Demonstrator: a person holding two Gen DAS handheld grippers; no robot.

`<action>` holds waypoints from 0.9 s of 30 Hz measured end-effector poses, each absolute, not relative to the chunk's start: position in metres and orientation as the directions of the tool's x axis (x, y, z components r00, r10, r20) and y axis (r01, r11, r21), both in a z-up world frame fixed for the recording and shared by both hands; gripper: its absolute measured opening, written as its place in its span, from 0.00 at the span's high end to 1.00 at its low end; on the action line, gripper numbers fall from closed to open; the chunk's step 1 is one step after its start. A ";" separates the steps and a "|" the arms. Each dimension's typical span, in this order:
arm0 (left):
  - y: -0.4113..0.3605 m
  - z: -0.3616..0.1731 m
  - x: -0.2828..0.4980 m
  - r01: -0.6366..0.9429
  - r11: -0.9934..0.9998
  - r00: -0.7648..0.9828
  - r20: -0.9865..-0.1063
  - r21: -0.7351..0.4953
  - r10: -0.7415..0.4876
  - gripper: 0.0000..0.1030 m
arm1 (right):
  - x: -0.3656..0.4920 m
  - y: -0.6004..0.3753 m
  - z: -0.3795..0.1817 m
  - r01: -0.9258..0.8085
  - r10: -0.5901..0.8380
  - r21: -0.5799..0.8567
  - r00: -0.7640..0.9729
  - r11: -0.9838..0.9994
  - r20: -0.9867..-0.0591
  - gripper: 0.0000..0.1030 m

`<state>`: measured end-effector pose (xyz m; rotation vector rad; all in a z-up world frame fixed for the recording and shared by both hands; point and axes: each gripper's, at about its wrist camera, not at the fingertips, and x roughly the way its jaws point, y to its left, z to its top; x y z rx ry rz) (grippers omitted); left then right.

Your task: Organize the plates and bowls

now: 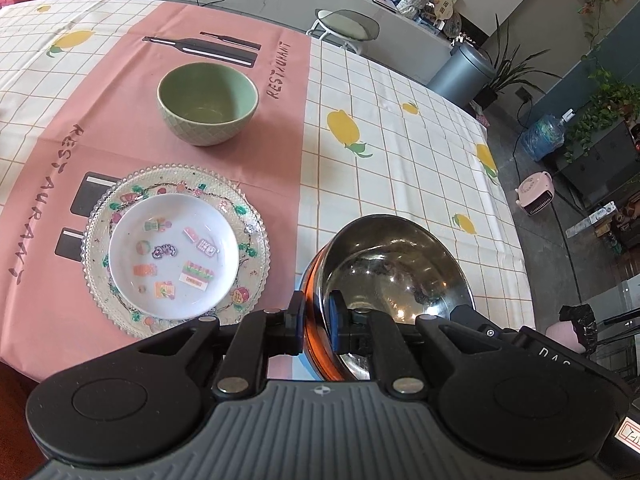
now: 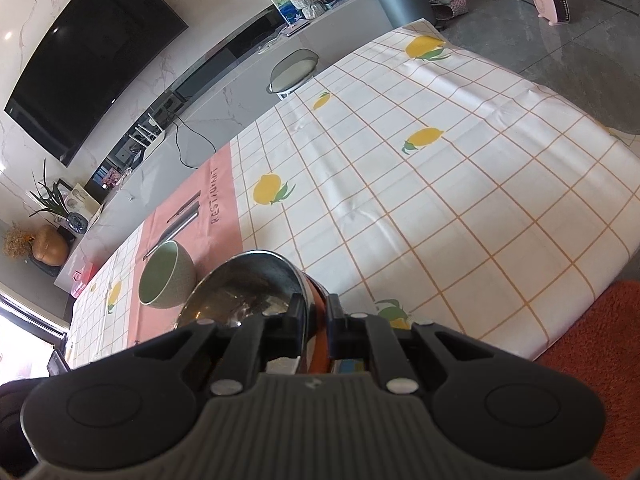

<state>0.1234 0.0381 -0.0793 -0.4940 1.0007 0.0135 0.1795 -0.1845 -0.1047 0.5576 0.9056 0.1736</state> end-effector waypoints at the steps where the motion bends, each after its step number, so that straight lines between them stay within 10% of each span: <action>1: 0.038 -0.079 0.124 -0.232 0.892 0.549 -0.809 -0.389 -0.210 0.89 | 0.180 -0.184 -0.106 0.087 0.371 0.527 0.614 0.845 -0.696 0.91; 27: 0.057 -0.045 0.111 -0.159 0.923 0.680 -0.717 -0.350 -0.154 0.50 | 0.172 -0.158 -0.074 -0.035 0.363 0.470 0.685 0.882 -0.631 0.55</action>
